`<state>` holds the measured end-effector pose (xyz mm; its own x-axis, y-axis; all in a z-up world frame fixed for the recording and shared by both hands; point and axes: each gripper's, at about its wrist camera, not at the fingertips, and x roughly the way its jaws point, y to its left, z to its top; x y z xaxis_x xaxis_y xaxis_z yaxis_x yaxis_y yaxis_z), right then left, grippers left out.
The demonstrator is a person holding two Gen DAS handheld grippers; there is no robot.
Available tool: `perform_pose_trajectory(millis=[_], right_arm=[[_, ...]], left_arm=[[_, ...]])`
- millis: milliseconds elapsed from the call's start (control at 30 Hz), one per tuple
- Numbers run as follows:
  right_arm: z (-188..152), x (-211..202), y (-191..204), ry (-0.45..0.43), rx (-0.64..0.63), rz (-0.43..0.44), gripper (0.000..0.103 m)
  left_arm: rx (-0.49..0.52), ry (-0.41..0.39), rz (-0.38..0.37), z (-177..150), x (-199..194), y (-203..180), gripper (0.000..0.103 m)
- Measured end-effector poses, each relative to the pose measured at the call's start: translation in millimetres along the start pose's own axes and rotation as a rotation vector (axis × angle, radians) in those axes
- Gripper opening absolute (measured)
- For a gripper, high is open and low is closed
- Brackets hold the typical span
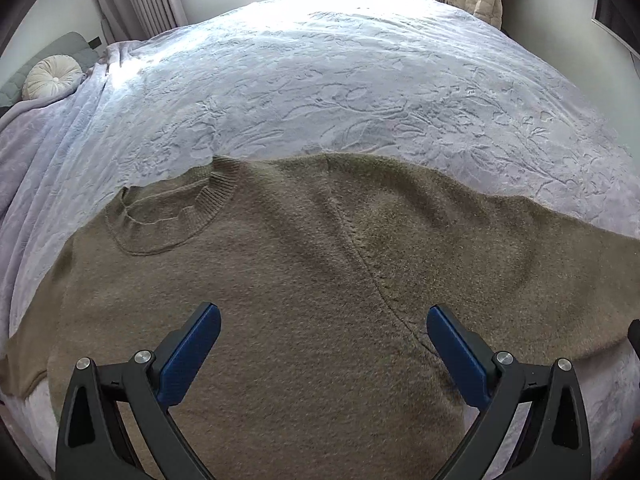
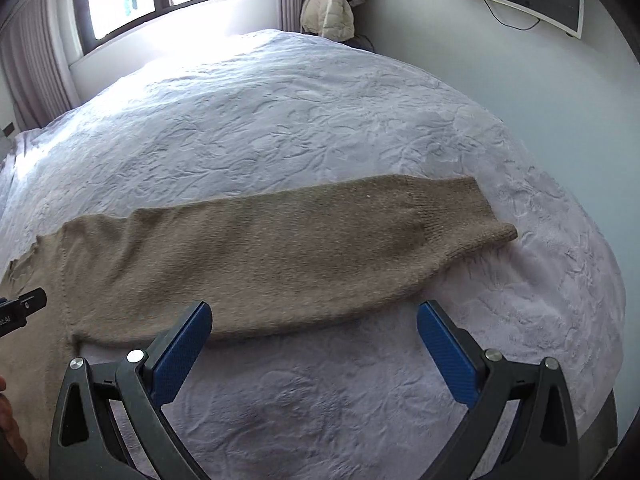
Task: Fold small clothes
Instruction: 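Move both grippers over the spread khaki sweater toward a sleeve cuff, then grasp the sweater sleeve cuff with the right gripper and lift it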
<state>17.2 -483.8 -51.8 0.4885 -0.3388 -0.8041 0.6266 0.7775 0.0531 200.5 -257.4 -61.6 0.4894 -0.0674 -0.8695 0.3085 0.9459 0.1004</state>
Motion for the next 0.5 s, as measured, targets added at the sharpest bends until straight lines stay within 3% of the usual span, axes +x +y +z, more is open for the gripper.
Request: perform_pose_trajectory(millis=[100, 233, 367, 467, 500], right_arm=[[2, 15, -28, 0.02, 0.08, -0.016, 0.102], [3, 31, -63, 0.046, 0.19, 0.029, 0.099], [16, 44, -69, 0.027, 0.198, 0.035, 0.096], [32, 58, -64, 0.012, 0.178, 0.033, 0.088], [37, 62, -63, 0.009, 0.175, 0.041, 0.078]], left_arm=[[-0.003, 0.032, 0.0, 2, 17, -9, 0.103], [-0.004, 0.053, -0.021, 3, 31, -21, 0.103], [-0.005, 0.054, -0.023, 5, 38, -34, 0.103], [-0.011, 0.054, -0.018, 7, 41, -40, 0.103], [-0.011, 0.054, -0.015, 8, 42, -42, 0.103]])
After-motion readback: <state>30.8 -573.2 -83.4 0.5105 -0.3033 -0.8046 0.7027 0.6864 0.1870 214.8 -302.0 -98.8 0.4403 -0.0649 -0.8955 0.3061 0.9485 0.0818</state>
